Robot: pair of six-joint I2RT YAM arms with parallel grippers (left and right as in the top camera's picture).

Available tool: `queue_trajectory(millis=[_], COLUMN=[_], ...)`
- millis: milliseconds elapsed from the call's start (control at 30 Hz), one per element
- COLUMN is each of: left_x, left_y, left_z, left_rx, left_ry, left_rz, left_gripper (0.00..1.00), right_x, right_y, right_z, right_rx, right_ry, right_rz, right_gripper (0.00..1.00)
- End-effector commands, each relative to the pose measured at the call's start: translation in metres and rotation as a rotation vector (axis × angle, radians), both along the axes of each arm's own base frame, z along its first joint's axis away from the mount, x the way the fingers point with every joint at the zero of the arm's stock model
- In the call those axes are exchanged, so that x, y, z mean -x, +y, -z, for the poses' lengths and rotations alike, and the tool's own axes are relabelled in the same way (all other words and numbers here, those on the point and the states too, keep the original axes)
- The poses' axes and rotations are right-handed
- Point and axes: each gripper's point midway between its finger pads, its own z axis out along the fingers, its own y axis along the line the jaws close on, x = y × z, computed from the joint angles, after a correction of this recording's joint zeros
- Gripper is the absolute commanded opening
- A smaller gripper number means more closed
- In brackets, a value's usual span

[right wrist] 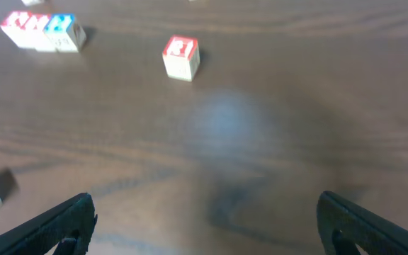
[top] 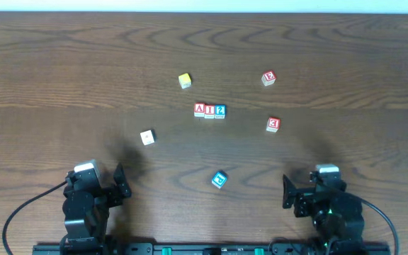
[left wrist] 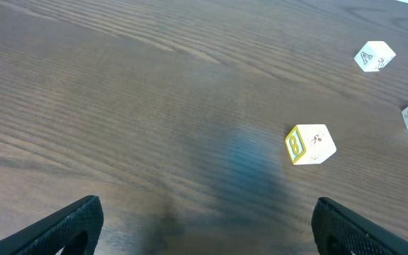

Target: Spell out Ai2

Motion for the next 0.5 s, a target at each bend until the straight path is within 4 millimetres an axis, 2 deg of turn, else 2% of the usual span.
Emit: queue_trajectory(millis=[0, 100, 467], left_x=[-0.0002, -0.0002, -0.0001], left_y=[0.0008, 0.0008, 0.0008], left_z=[0.0019, 0.0019, 0.0019], left_rx=[-0.015, -0.015, -0.014], left_ry=[0.001, 0.001, 0.001], left_rz=[0.004, 0.004, 0.003], left_gripper=[0.95, 0.95, 0.95], right_x=[0.0045, 0.0063, 0.0057], right_y=[-0.0011, -0.0013, -0.0012], right_z=[0.0084, 0.0137, 0.0136], right_rx=[0.015, 0.017, 0.017], right_ry=[0.028, 0.046, 0.043], right_rz=[-0.007, -0.007, -0.007], right_gripper=[0.99, 0.99, 0.99])
